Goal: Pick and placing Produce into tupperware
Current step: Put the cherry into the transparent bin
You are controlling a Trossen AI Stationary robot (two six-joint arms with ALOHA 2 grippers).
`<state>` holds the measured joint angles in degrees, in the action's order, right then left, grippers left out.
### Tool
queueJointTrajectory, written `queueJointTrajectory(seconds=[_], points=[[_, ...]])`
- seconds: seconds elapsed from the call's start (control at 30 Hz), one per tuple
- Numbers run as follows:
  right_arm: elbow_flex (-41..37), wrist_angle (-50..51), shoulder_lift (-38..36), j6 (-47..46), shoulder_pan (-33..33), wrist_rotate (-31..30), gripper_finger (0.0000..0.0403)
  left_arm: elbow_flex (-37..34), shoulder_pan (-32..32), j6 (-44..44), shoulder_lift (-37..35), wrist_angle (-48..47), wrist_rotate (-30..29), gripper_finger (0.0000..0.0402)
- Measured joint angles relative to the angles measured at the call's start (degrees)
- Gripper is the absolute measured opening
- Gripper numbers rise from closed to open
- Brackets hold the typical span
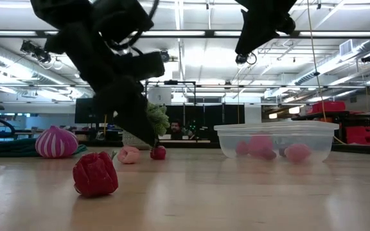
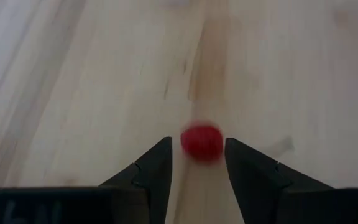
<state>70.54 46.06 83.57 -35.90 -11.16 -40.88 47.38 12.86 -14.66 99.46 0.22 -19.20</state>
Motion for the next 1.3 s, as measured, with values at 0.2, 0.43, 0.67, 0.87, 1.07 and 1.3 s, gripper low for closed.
queueJointTrajectory(seconds=[0.2,0.43,0.67,0.87,1.07,1.3], points=[[0.00,-0.44,0.00,0.02,0.00,0.01,0.0123,0.01,-0.57,0.27,2.97,2.16,-0.18,0.0155],[0.00,-0.48,0.00,0.02,-0.01,0.02,0.0123,0.06,-1.74,0.32,3.72,2.81,-0.07,0.0147],[0.00,-0.48,0.00,0.02,-0.01,0.01,0.0123,0.02,-1.81,0.40,3.72,3.09,-0.29,0.0125],[0.00,-0.48,0.00,0.02,-0.02,0.01,0.0123,-0.01,-1.81,1.91,3.72,6.00,-0.29,0.0116],[0.00,-0.47,0.00,0.02,0.00,0.02,0.0123,-0.01,-1.81,5.33,2.89,13.50,-0.25,0.0119],[0.00,-0.46,0.00,0.02,-0.01,0.00,0.0123,-0.01,-1.84,11.28,2.76,30.05,-0.23,0.0114]])
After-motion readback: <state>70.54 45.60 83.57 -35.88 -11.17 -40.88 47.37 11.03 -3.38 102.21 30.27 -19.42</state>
